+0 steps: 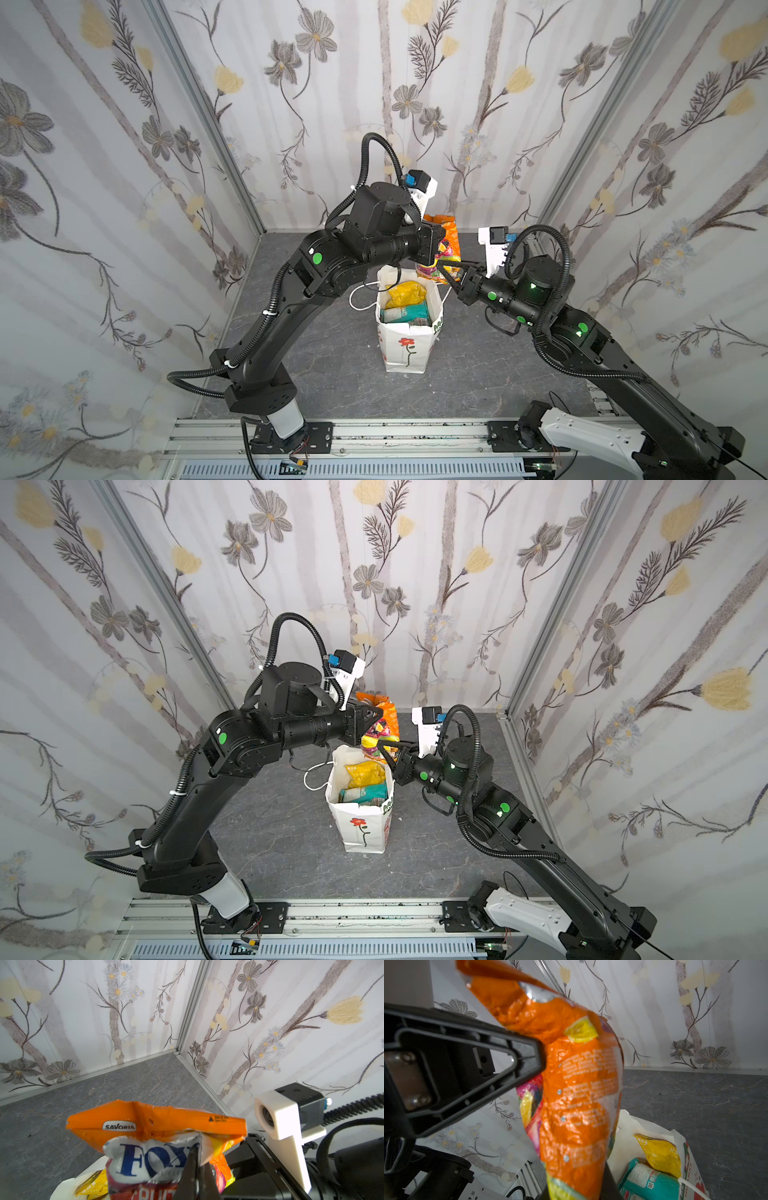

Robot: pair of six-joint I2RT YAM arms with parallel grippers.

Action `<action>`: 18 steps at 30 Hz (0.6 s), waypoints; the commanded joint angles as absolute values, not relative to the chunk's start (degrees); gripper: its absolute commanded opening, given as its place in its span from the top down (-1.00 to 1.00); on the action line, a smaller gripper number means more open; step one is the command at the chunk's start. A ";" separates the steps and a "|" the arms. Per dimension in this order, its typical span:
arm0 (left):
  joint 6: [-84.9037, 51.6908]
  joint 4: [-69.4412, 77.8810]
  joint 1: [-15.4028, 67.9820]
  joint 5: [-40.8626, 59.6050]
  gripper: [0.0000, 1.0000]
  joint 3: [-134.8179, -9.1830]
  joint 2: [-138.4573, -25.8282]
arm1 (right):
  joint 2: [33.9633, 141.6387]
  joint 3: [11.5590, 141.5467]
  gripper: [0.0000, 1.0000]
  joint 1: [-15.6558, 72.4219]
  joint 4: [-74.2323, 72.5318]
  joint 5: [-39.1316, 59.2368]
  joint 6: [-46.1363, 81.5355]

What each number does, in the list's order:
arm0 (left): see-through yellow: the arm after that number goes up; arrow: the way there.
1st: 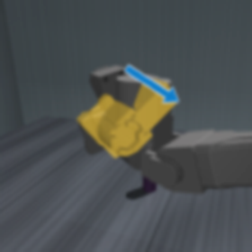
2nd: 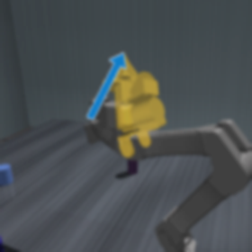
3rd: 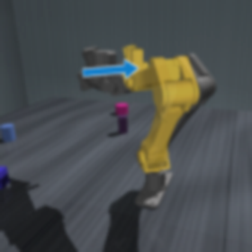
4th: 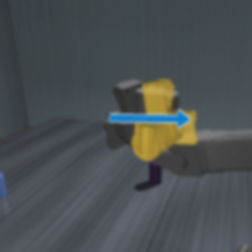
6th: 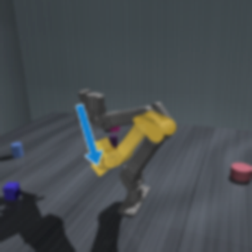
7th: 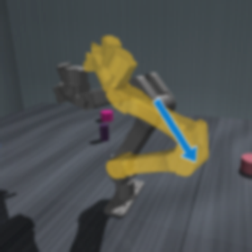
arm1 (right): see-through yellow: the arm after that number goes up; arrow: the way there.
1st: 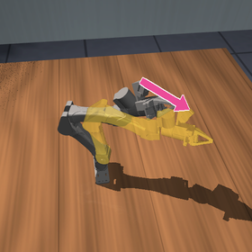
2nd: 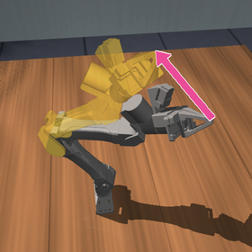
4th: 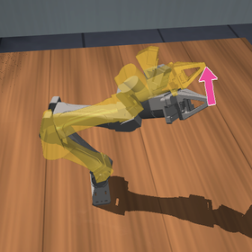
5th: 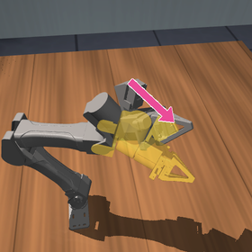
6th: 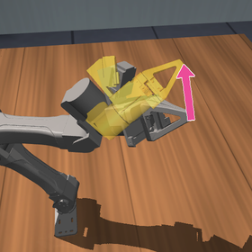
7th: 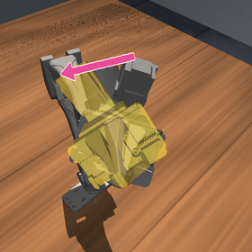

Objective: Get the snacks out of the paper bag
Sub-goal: 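Grasp the orange candy pack with the right gripper from the left gripper, then carry the orange pack away from the robot with the right gripper and drop it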

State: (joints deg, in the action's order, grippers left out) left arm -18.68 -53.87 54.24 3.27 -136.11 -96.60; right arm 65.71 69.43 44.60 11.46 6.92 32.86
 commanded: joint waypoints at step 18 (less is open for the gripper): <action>-6.49 -39.92 55.11 8.52 -0.65 -115.24 -78.82 | 66.93 72.13 1.00 26.82 5.67 23.29 39.36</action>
